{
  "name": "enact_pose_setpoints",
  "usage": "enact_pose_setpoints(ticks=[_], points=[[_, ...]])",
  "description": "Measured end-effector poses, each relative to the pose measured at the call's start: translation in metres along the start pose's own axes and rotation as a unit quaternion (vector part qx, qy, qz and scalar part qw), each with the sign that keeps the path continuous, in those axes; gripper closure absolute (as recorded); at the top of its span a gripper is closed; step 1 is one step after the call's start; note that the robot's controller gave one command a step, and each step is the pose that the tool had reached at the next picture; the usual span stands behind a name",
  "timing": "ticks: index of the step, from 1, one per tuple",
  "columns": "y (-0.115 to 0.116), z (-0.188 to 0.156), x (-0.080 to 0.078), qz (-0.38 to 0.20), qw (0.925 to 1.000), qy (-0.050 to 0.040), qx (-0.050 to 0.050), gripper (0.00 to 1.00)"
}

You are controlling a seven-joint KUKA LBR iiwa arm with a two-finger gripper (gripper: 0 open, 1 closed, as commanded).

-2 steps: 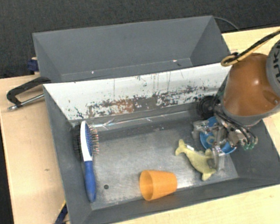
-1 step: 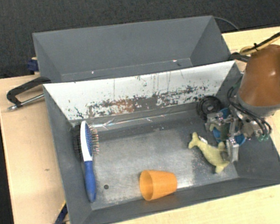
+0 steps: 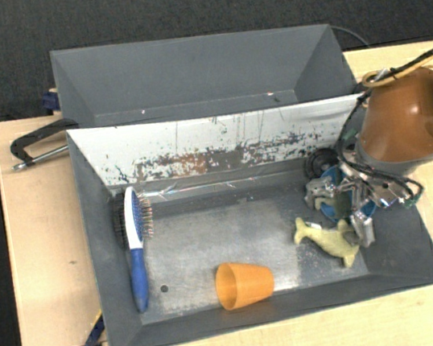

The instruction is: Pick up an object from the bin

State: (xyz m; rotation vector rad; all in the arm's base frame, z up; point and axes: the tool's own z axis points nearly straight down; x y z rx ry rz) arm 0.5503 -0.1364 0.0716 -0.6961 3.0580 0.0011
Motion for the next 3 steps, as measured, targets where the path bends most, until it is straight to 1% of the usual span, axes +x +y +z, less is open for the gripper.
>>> enact_pose_setpoints(ticks=[1,2,3], points=[[0.038,0.0,0.01,-0.302,0.9532,0.0011,-0.001,0.0],[0.037,-0.002,0.008,-0.301,0.9535,-0.0011,0.001,1.0],[0.027,-0.166,0.017,-0.296,0.9551,-0.0024,0.005,1.0]])
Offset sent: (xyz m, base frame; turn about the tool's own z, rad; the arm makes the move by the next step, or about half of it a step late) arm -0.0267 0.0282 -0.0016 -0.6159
